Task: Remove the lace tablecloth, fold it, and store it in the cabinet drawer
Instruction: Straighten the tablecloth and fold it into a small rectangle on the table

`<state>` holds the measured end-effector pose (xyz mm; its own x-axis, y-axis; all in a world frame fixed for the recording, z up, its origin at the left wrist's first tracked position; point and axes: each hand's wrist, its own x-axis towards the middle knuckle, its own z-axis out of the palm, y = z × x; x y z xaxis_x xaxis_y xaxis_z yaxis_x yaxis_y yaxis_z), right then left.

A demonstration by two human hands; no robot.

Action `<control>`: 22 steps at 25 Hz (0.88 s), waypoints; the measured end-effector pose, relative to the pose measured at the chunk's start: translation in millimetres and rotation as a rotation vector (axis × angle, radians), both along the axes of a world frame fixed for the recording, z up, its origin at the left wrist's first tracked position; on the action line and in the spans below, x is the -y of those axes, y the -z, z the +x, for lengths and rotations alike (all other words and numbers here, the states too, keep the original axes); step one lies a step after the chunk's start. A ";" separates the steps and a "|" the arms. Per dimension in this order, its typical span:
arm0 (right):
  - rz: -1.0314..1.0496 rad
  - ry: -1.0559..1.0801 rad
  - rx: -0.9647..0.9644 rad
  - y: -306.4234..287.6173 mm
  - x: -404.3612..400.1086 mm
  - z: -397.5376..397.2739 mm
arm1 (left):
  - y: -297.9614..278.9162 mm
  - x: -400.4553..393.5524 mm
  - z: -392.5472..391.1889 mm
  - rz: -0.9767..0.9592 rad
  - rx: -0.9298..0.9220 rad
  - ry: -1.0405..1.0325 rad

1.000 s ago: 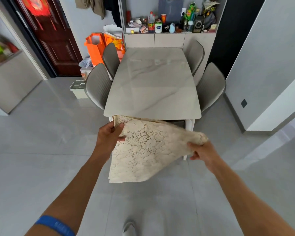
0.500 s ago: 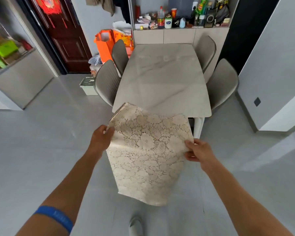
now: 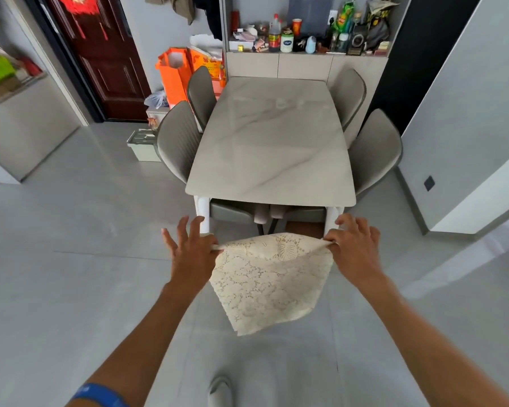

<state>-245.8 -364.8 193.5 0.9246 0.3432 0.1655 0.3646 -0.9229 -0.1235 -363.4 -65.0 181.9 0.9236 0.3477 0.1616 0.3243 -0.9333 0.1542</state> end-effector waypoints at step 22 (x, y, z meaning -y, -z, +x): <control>0.098 -0.071 -0.368 -91.0 -37.5 268.0 | -89.8 -107.1 288.7 -0.294 -0.192 0.178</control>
<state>22.2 -327.2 284.6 0.9027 0.4077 -0.1375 0.3425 -0.8743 -0.3440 -74.7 42.1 271.7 0.9774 0.1850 -0.1023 0.2102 -0.9026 0.3758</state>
